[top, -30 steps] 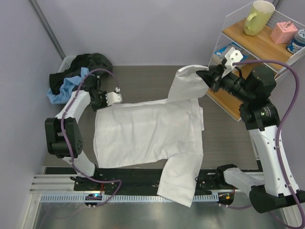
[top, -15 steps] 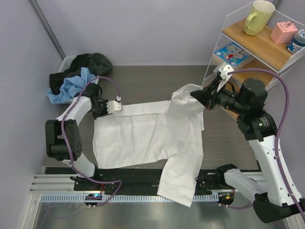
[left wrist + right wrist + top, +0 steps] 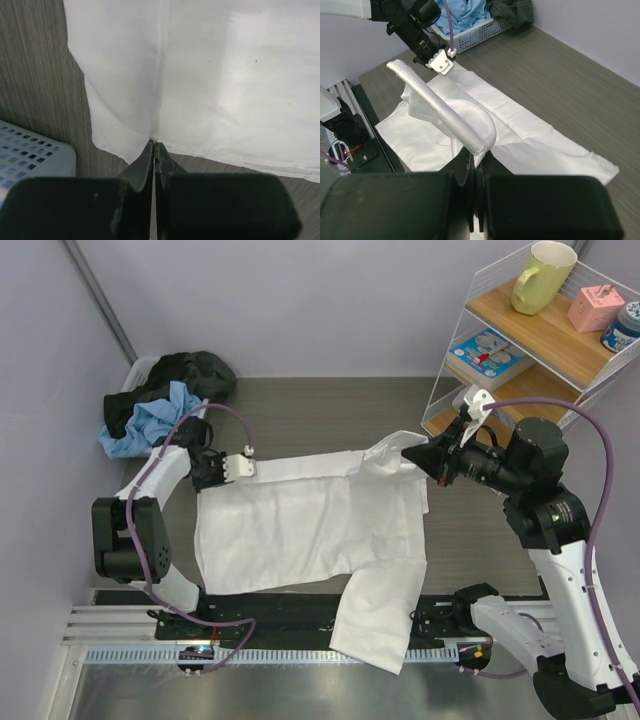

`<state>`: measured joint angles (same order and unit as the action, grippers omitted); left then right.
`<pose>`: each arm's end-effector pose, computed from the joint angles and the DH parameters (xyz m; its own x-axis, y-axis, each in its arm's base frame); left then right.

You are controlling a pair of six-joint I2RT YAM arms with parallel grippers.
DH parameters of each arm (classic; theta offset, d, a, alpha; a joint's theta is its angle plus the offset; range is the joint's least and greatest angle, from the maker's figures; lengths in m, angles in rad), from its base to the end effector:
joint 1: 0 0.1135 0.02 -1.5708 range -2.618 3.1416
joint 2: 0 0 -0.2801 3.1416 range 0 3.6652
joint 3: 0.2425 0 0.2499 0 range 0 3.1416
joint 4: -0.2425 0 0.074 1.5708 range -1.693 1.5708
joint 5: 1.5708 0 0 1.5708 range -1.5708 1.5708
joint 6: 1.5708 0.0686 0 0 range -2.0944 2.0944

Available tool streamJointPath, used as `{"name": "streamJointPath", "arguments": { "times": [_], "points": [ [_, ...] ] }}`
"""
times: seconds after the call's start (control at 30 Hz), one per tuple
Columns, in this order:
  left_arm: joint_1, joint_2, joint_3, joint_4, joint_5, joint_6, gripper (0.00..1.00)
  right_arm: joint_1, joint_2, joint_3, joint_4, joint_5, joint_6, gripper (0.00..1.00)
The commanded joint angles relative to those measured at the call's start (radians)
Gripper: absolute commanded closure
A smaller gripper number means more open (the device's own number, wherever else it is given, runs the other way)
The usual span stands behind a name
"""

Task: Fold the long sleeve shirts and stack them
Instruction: Fold the shirt

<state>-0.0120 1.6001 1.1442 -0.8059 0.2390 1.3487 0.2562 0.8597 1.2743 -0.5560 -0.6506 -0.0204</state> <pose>0.3150 -0.0200 0.2066 -0.1282 0.9493 -0.2870 0.9476 0.2026 0.2470 0.1465 0.0813 0.4602 -0.1204 -0.0483 -0.9916 -0.7843 0.6170 0.0652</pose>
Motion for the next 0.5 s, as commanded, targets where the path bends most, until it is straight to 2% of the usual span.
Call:
{"name": "streamJointPath", "arguments": {
  "times": [0.0, 0.13, 0.47],
  "points": [
    [0.000, -0.005, -0.037, -0.001, -0.007, 0.030, 1.00, 0.006, -0.027, -0.067, -0.007, -0.034, 0.039, 0.99],
    [-0.002, 0.037, -0.064, 0.053, -0.032, 0.035, 1.00, 0.017, -0.039, -0.113, 0.001, -0.052, 0.076, 0.99],
    [-0.002, 0.086, -0.058, 0.047, -0.043, 0.049, 0.99, 0.063, -0.090, -0.151, 0.002, -0.069, 0.143, 0.99]
  ]
}}
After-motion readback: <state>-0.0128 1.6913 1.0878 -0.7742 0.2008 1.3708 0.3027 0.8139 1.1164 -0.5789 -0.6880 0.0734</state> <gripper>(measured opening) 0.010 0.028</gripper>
